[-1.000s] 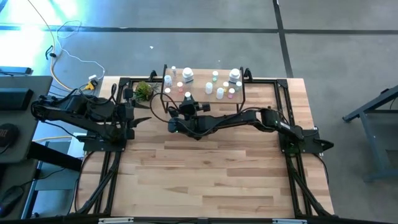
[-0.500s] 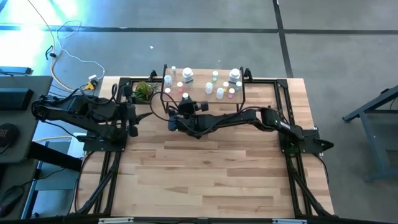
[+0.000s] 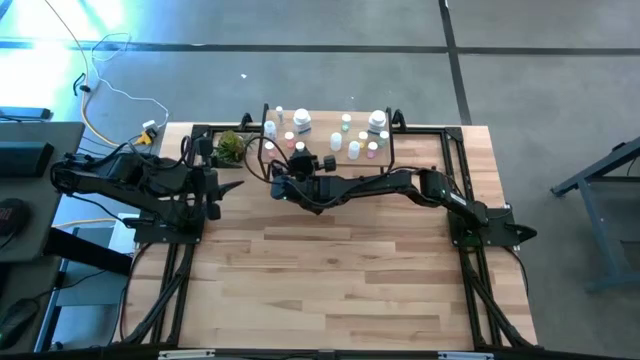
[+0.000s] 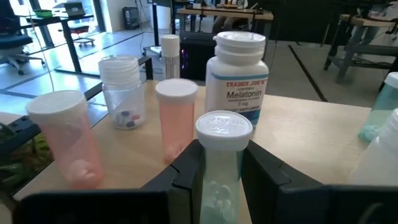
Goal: Pick and place medicine bottles onto shelf by color
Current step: Put the blue pill bottle on the shelf
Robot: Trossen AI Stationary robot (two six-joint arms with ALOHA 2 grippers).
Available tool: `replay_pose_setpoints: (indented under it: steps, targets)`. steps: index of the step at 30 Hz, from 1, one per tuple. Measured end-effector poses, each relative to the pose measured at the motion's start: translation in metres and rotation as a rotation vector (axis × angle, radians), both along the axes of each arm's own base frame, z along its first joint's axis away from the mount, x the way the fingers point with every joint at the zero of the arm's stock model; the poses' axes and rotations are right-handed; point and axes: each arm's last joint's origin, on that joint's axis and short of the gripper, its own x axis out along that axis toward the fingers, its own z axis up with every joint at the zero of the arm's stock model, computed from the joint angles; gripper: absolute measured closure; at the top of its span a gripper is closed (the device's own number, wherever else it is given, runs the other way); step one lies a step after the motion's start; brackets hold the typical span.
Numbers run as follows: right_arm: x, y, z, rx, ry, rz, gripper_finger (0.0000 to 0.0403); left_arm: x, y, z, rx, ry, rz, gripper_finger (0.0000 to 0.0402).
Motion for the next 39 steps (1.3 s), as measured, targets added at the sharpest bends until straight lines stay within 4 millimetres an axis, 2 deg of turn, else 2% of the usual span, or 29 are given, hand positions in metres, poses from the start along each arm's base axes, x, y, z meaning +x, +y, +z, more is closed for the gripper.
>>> replay_pose_setpoints:
  steps: [39]
  targets:
    - [0.0006,0.0001,-0.0004,0.020,0.021,0.033,0.0330,-0.0002,0.0002,-0.0010,0.005,0.013,0.006,0.0245]
